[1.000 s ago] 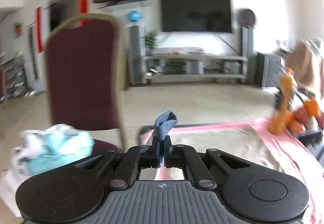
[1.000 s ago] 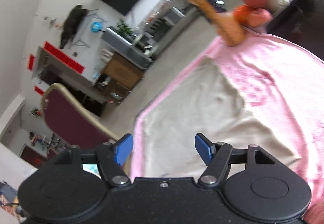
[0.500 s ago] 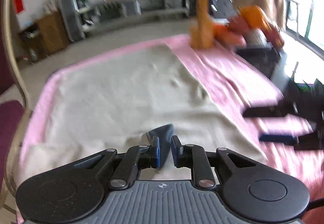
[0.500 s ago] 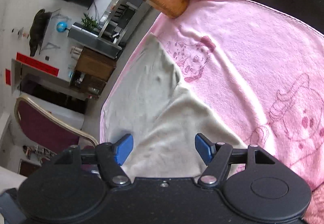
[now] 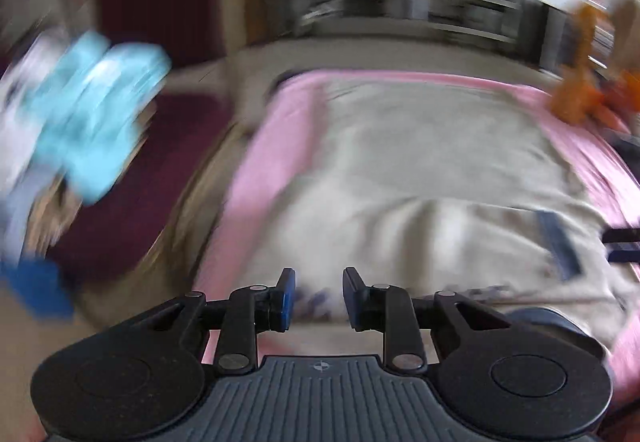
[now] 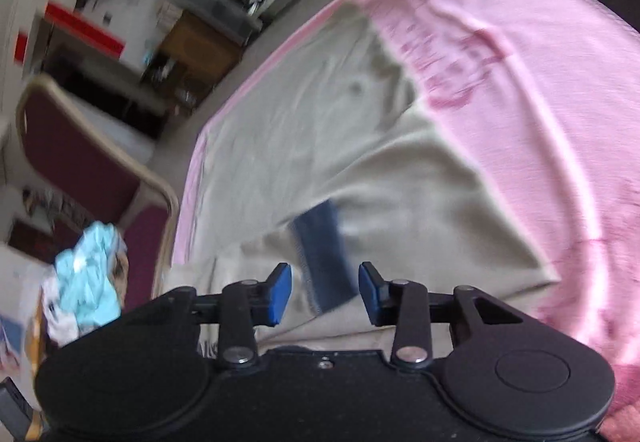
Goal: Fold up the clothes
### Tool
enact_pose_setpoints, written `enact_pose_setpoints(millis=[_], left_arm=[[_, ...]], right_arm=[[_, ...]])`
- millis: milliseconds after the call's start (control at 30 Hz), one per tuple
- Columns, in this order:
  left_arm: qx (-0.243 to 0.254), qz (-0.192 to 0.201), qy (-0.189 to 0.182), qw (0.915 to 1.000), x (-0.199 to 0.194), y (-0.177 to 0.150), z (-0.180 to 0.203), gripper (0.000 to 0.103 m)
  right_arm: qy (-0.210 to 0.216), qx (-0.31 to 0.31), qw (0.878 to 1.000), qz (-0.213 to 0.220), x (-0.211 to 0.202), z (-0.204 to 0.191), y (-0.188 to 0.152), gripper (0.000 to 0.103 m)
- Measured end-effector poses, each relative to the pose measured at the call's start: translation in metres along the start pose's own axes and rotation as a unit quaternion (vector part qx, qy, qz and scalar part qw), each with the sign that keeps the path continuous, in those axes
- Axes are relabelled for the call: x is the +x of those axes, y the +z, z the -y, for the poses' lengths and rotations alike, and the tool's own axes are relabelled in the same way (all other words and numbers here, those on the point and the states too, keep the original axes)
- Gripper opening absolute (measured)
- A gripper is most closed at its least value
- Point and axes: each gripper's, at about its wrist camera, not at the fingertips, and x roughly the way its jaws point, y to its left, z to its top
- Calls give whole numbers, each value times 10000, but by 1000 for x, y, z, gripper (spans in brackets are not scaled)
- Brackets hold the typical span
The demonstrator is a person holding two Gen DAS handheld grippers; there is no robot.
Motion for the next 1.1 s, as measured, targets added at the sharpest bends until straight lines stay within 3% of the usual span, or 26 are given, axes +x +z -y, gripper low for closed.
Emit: enact_pose_setpoints(millis=[167, 300, 433, 533, 600, 867, 967, 1100], left_arm=[[-761, -340, 653, 9944, 16, -2, -42, 25], [-1325, -665, 662, 9867, 27, -3, -66, 27], [-1679, -792, -329, 9821, 34, -1, -76, 33], [-1335, -919, -265, 9864, 40, 1, -62, 35], [-1100, -1123, -10, 9876, 50, 4, -54, 35], [-978, -1192, 648, 9859, 76, 13, -50, 33], [-888, -1136, 788, 9864, 72, 12, -48, 33], [-768, -1184, 673, 9877, 64, 7, -44, 33]], right_arm=[[-430, -257, 9985, -231, 32, -19, 2, 37], [-444, -113, 9986, -268, 37, -15, -1, 38], [-296, 124, 9990, -303, 35, -4, 3, 38], [-219, 315, 9986, -360, 36, 1, 4, 38], [-231, 286, 9986, -370, 37, 1, 3, 38], [-263, 206, 9986, -398, 39, 0, 1, 38], [-253, 249, 9987, -374, 38, 1, 1, 38], [-219, 294, 9988, -335, 35, 4, 2, 38]])
